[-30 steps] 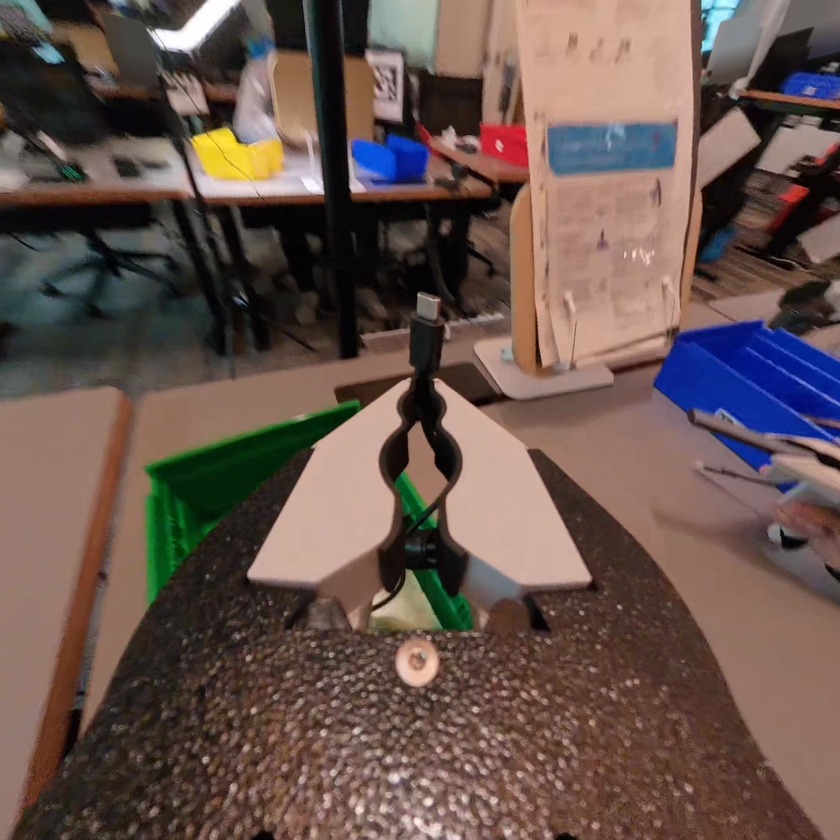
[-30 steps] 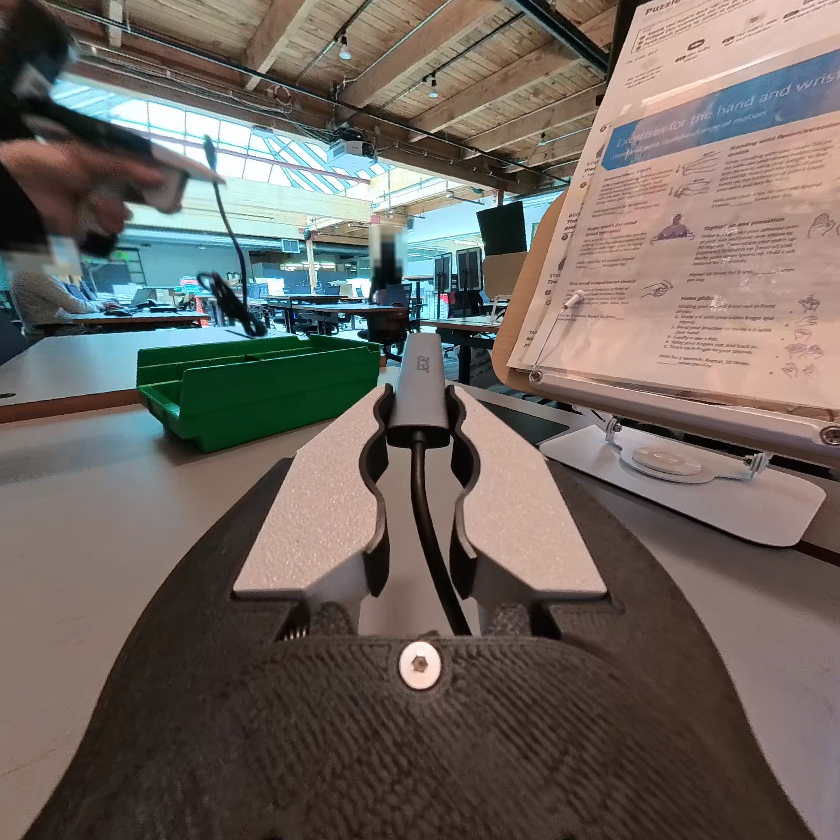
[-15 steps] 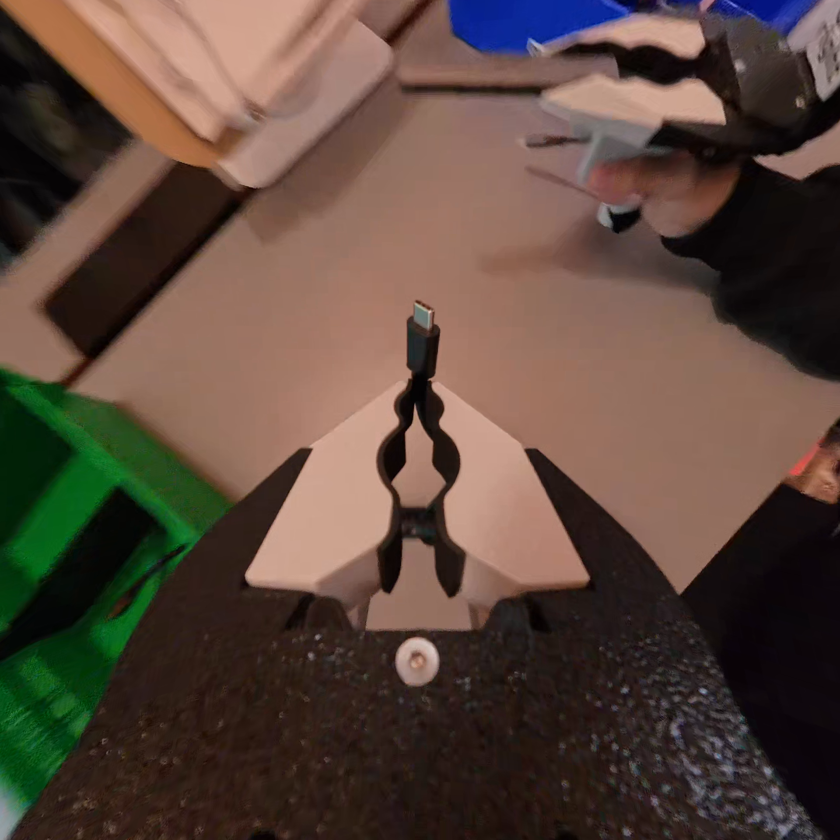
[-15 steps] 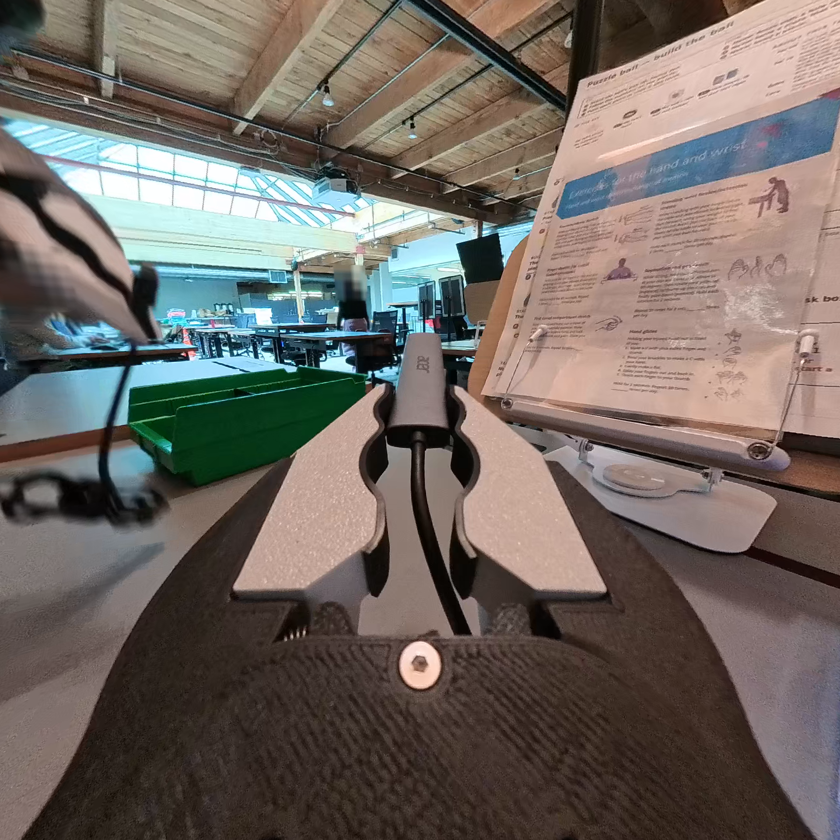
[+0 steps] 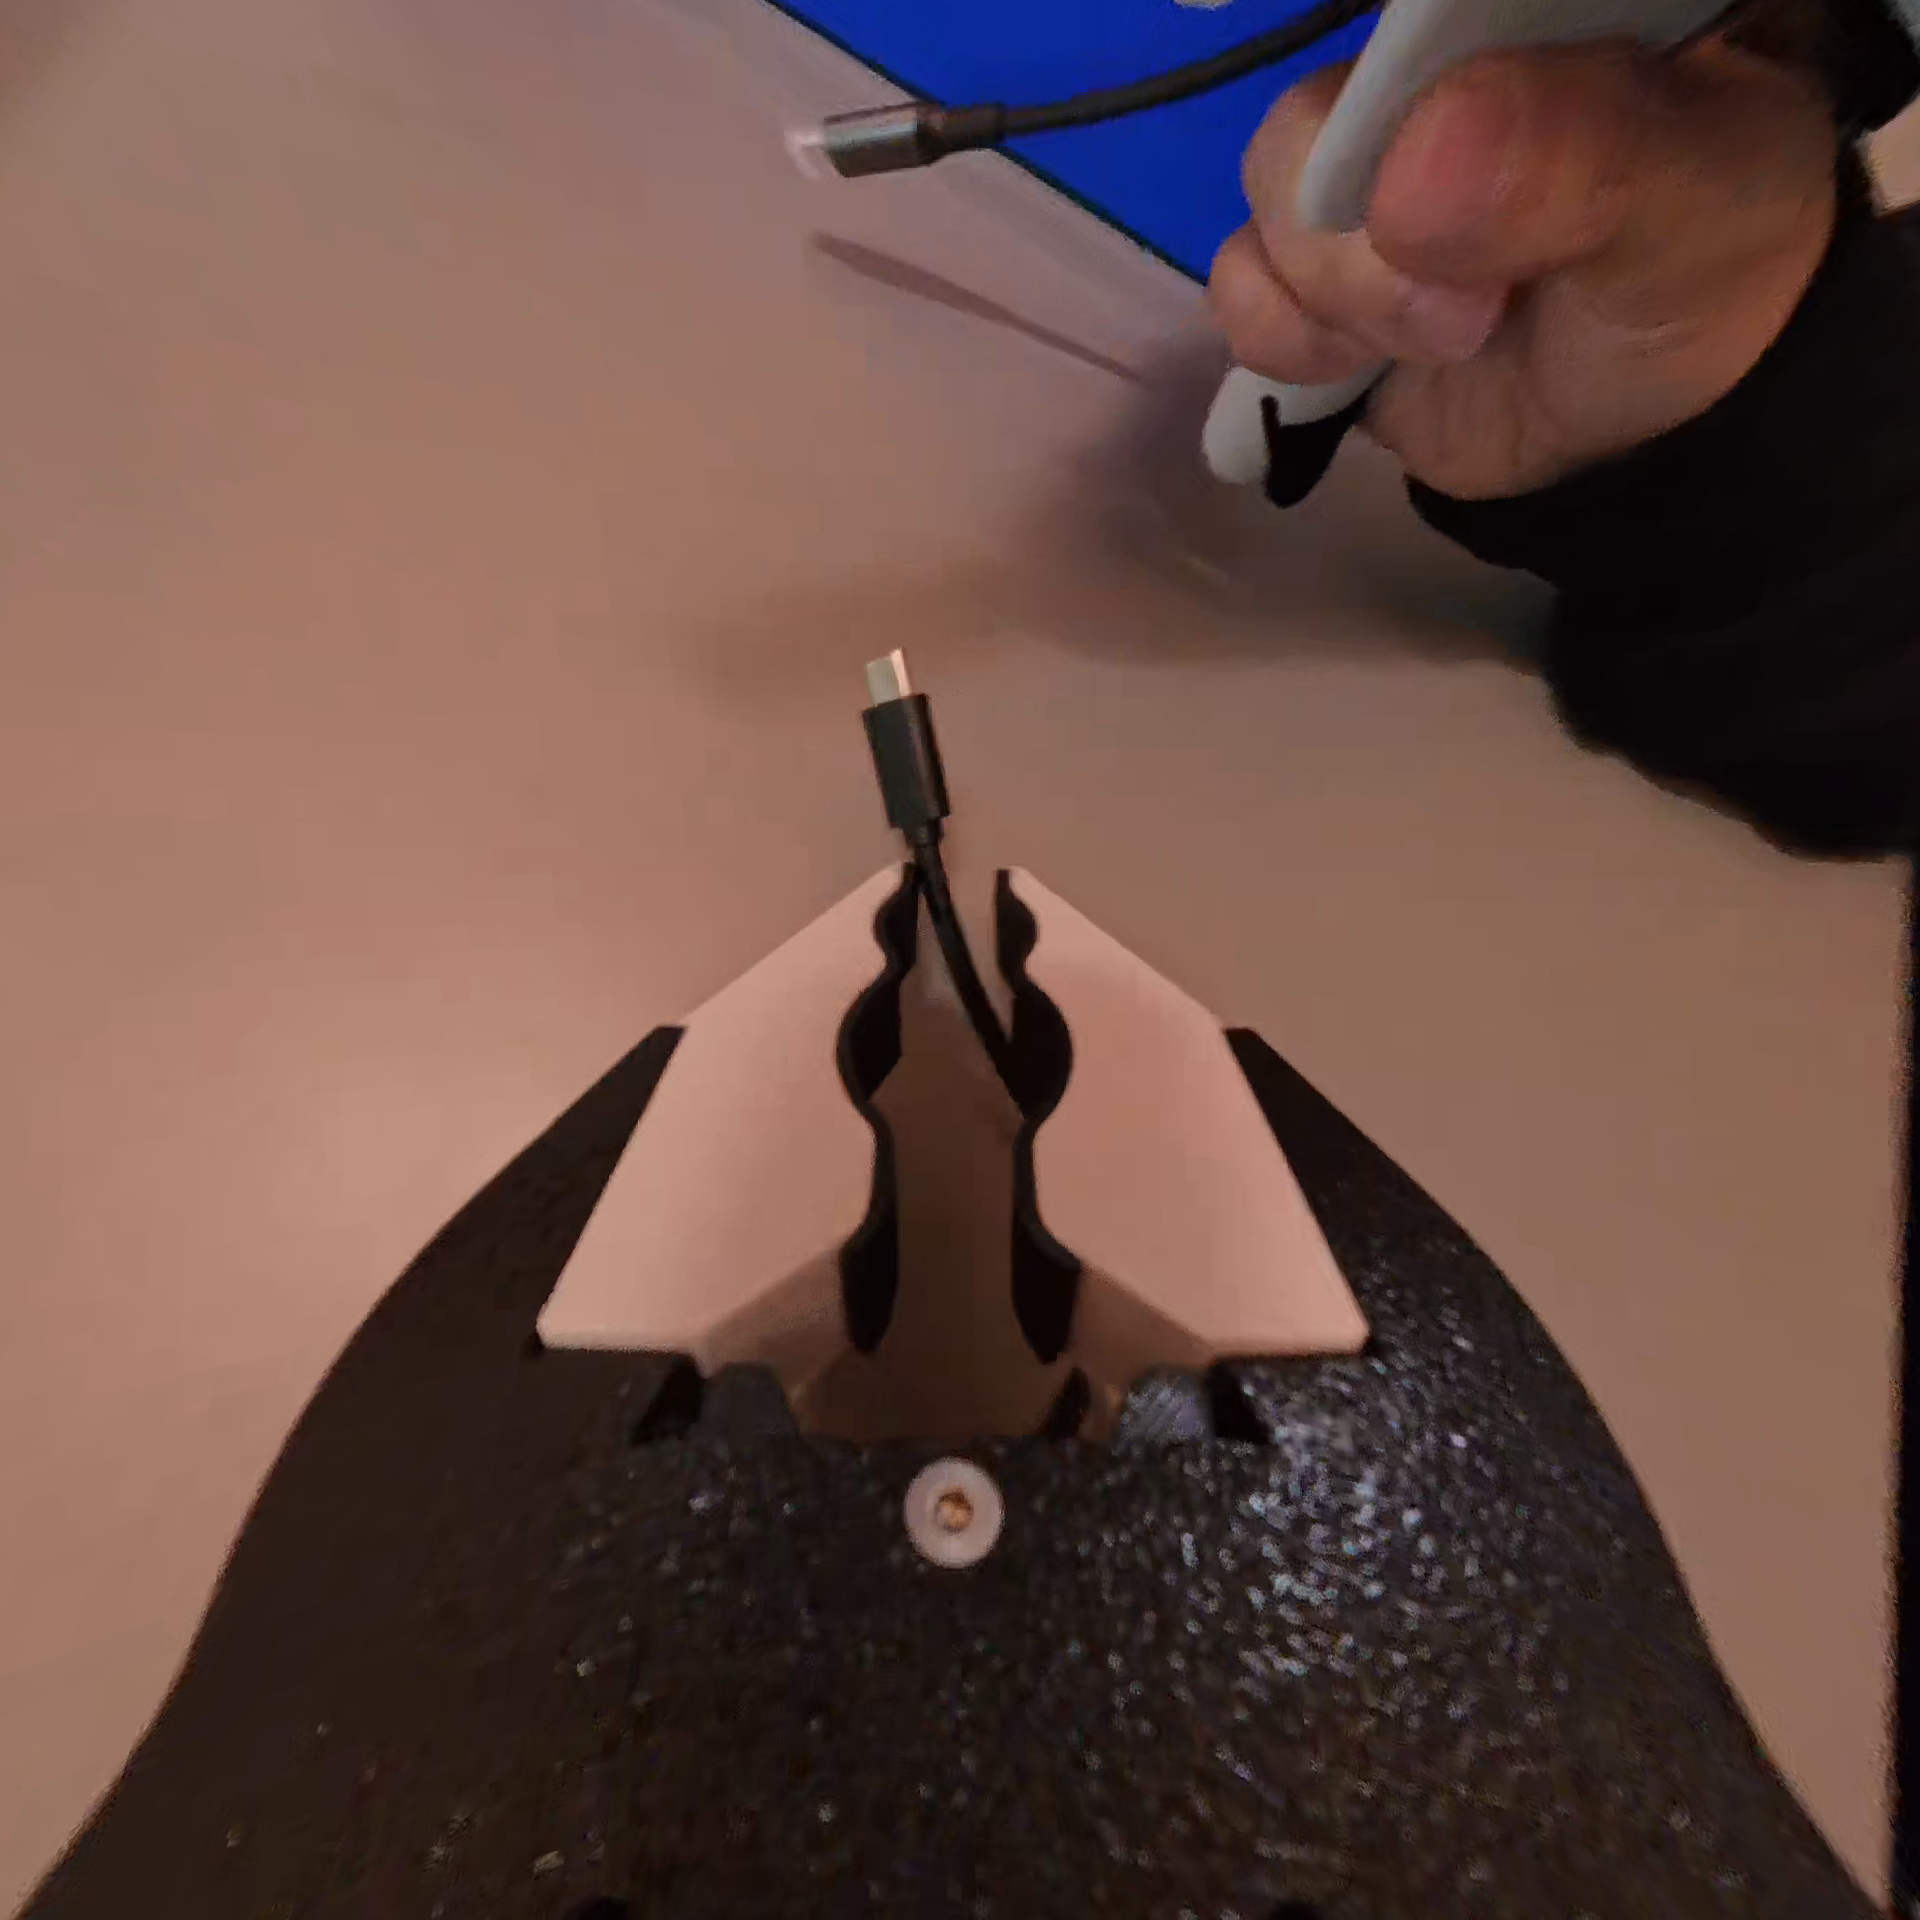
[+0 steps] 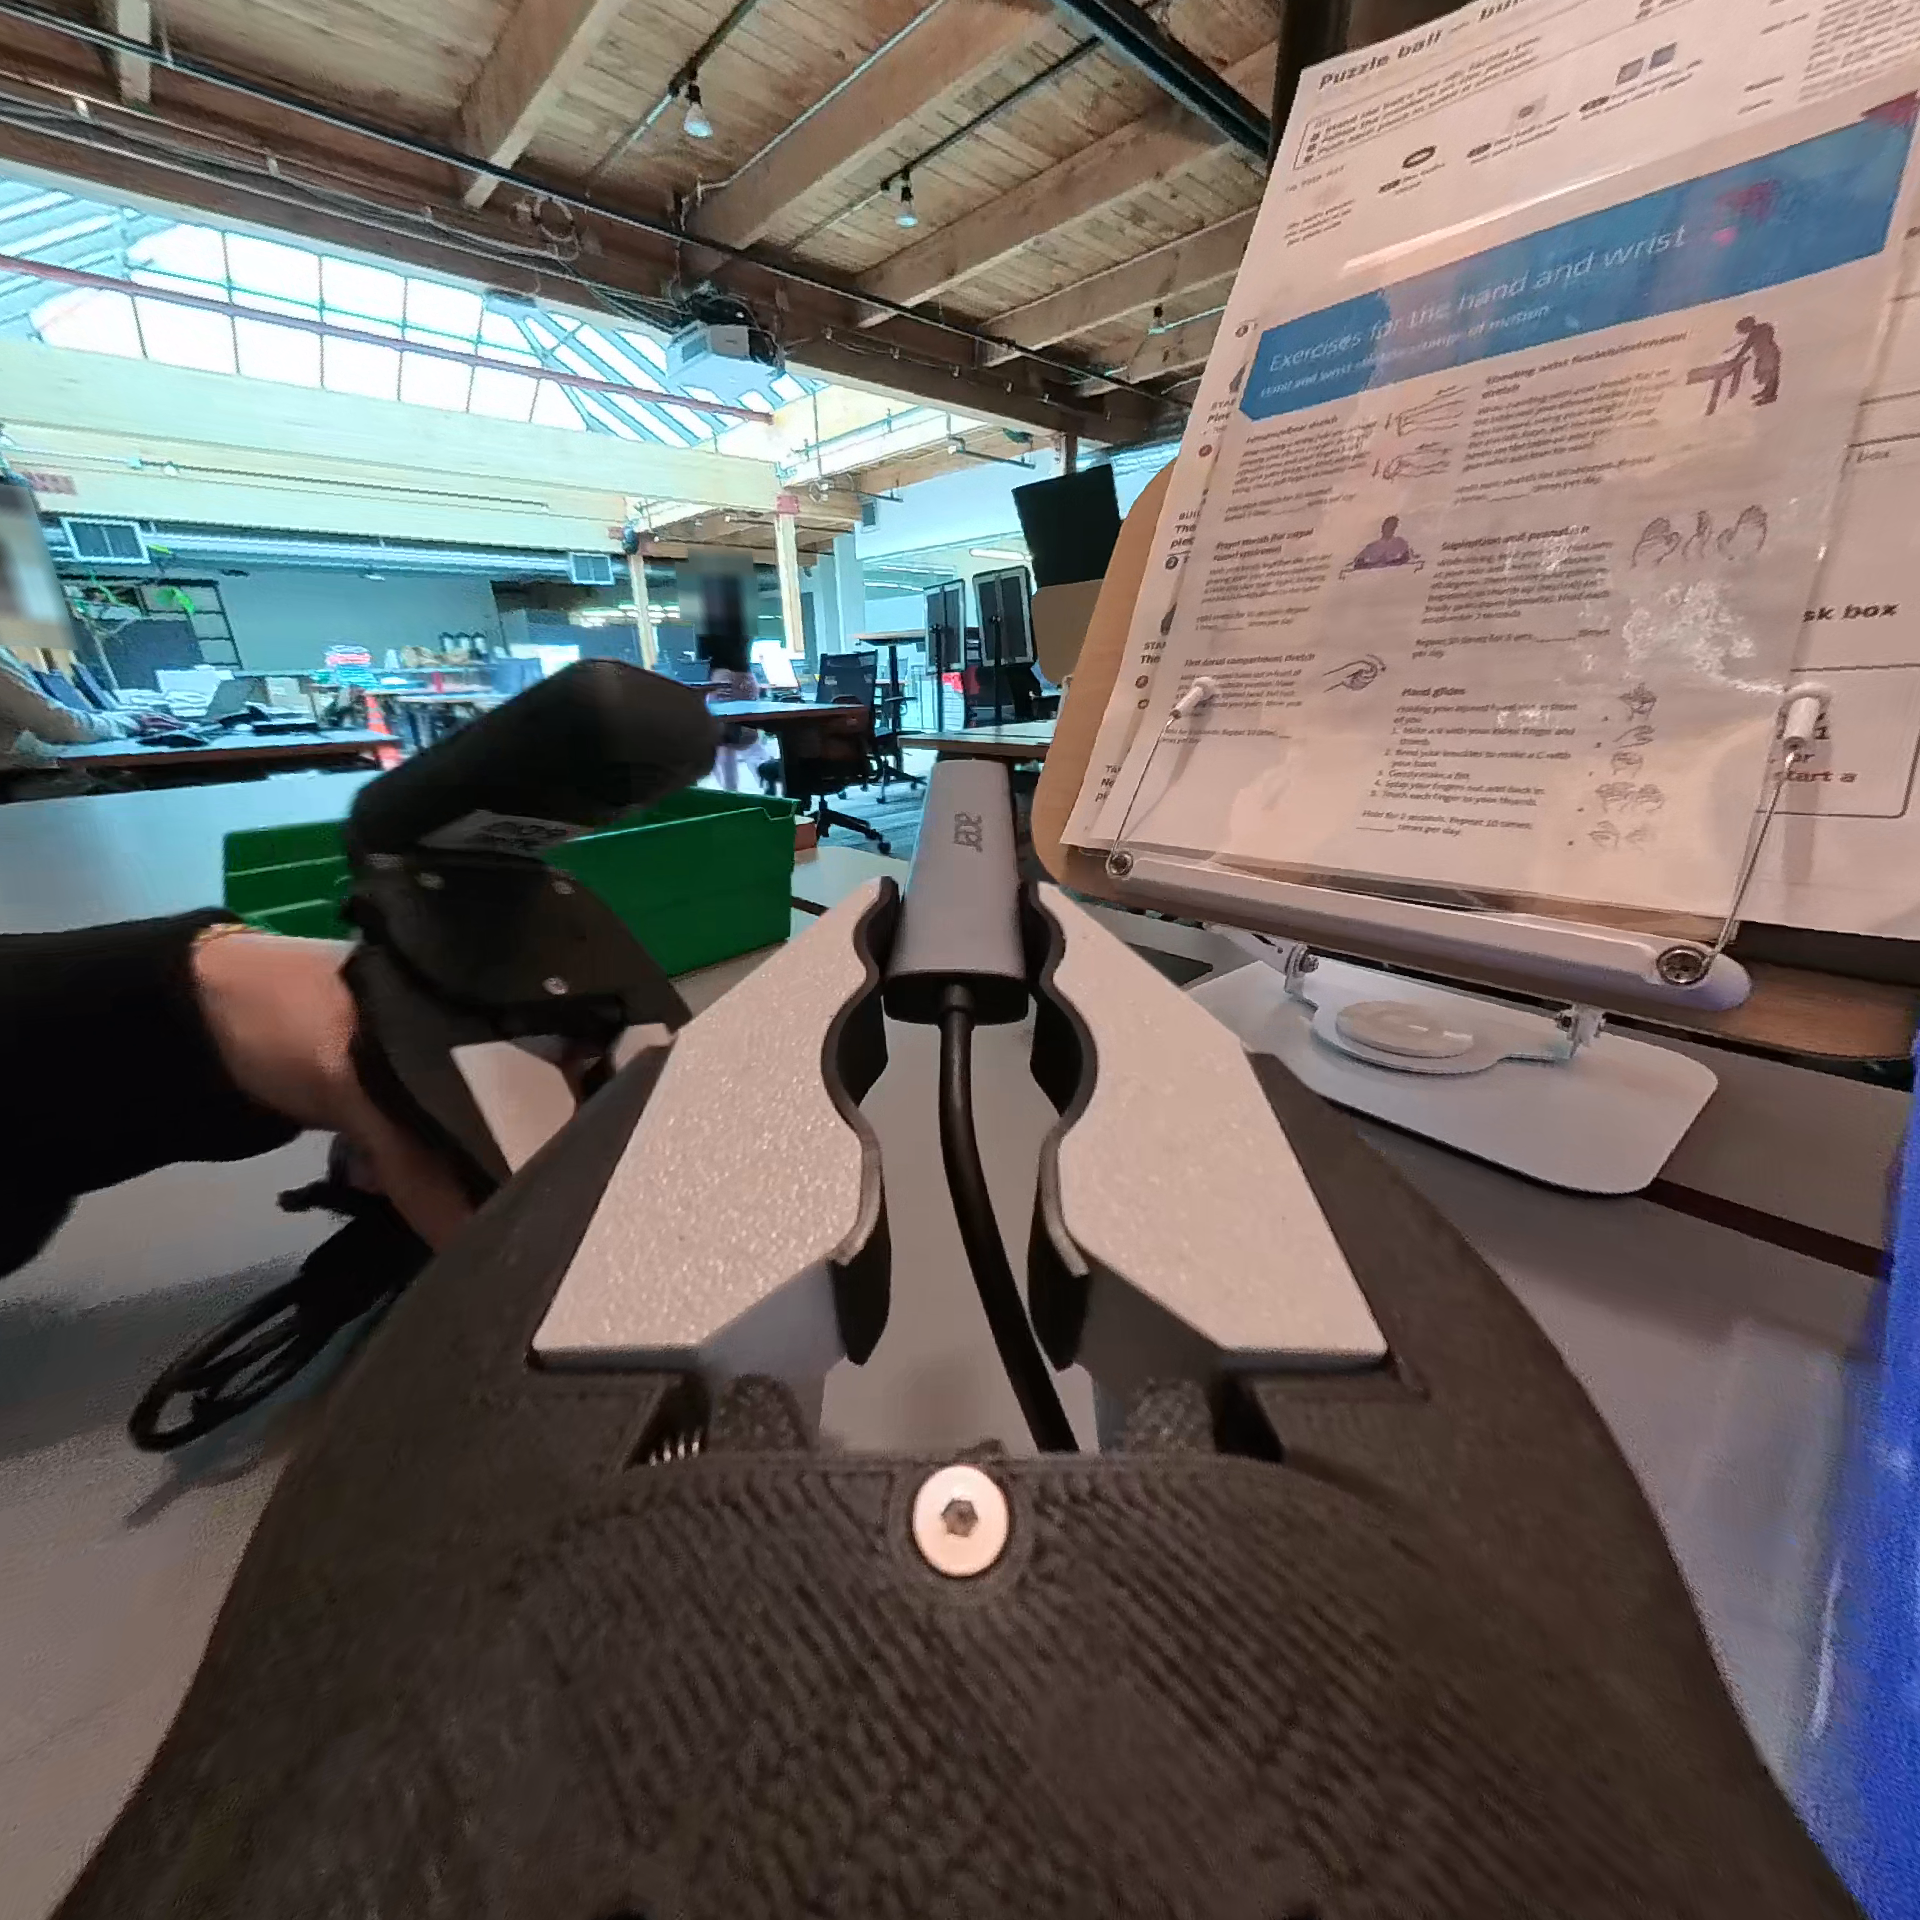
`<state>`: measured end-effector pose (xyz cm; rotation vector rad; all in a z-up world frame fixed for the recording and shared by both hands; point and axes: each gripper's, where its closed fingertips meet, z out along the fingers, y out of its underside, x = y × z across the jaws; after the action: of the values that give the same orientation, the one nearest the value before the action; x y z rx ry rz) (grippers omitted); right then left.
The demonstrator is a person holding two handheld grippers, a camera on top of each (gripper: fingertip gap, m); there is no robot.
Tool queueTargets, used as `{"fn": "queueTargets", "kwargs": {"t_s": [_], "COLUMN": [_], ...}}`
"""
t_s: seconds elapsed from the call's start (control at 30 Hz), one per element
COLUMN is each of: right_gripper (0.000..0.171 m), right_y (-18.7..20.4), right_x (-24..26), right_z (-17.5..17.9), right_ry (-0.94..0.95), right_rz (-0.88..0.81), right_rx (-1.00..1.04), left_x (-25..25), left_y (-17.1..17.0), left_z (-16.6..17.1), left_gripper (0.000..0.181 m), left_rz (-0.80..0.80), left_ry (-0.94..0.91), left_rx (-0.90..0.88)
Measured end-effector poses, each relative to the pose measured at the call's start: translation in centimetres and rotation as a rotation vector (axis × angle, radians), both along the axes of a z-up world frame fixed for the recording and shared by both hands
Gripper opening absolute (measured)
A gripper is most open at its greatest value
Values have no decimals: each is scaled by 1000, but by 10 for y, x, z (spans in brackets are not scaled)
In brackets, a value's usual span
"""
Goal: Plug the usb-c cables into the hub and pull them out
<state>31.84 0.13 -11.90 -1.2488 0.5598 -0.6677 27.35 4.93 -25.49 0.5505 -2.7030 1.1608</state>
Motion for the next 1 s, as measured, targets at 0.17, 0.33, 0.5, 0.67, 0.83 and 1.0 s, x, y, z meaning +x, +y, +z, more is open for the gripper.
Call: {"fn": "queueTargets", "kwargs": {"t_s": [0.17, 0.33, 0.5, 0.67, 0.83, 1.0], "right_gripper": [22, 22, 22, 22, 22, 22], "right_y": [-1, 3, 7, 8, 7, 4], "right_x": [2, 3, 4, 6, 10, 17], "right_z": [0, -5, -9, -13, -18, -24], "right_ry": [10, 24, 22, 36, 58, 71], "right_rz": [0, 10, 4, -7, -55, -168], "right_rx": [5, -12, -46, -51, -66, -127], "left_x": [10, 13, 16, 23, 33, 53], "left_y": [-5, -5, -3, -3, 8, 20], "left_z": [12, 4, -2, 3, 27, 75], "left_gripper": [25, 30, 32, 2, 1, 1], "left_rz": [7, 26, 62, 105, 103, 215], "left_ry": [178, 247, 294, 323, 89, -363], "left_rx": [-132, -96, -63, -112, -84, 93]}}
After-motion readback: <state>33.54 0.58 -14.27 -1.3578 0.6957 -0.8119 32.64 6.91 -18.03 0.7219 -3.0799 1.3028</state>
